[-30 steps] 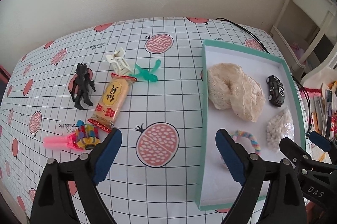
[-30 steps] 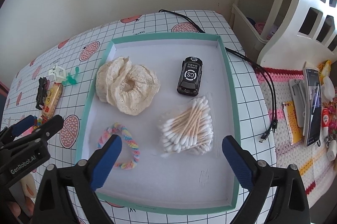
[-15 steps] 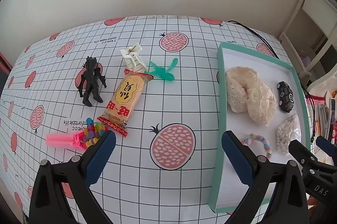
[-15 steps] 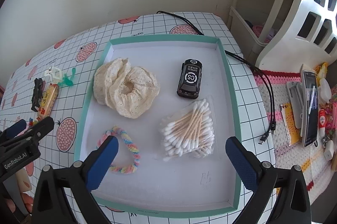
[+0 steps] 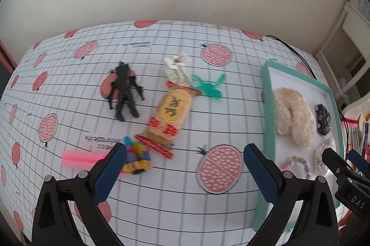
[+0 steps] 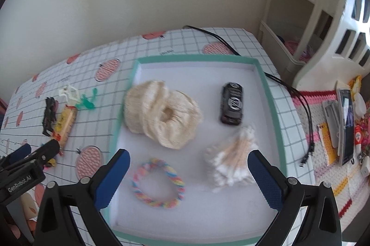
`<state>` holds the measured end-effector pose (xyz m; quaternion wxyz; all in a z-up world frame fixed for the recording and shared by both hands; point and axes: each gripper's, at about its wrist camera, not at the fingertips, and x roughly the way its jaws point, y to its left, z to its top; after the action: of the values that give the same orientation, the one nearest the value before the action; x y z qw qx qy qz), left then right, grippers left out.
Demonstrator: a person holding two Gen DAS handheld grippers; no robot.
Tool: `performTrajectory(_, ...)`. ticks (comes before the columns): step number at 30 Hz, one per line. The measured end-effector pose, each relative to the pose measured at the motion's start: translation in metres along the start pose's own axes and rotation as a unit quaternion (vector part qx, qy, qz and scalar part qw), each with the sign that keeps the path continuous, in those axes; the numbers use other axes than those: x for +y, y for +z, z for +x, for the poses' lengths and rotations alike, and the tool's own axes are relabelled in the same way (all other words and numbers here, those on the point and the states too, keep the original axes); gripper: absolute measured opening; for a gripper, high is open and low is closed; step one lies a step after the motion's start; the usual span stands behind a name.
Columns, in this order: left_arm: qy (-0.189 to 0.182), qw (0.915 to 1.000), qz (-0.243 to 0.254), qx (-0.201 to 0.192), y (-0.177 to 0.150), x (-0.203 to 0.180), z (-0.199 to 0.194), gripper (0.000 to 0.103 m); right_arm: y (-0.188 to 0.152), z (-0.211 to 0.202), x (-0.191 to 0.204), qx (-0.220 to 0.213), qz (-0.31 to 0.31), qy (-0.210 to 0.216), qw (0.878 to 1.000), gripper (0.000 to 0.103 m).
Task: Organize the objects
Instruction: 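Move both grippers back toward the pink hair clip and block toy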
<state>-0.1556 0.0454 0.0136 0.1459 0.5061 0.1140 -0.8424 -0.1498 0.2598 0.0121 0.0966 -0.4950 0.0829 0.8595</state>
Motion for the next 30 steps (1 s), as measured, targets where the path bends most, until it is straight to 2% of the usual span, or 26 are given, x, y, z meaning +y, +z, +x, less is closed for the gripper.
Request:
performTrajectory(9,0.009,0.9983,-0.058,-0.004,0.0,0.061,-0.001,0.101,0.002,-0.002,0.058,-0.026,-0.034,0.025,0.999,0.103)
performTrajectory(18,0.032,0.993,-0.114,-0.002,-0.005,0.125,0.0,0.101,-0.006,0.003,0.118,-0.025,-0.085,0.048,0.995,0.103)
performTrajectory(24,0.038,0.9901,-0.135,0.01,-0.01,0.154,0.004,0.101,-0.011,0.009,0.145,-0.019,-0.098,0.056,0.993,0.103)
performTrajectory(30,0.035,0.9881,-0.148,0.021,-0.015,0.172,0.008,0.101,-0.019,0.015,0.176,-0.009,-0.114,0.083,0.99,0.103)
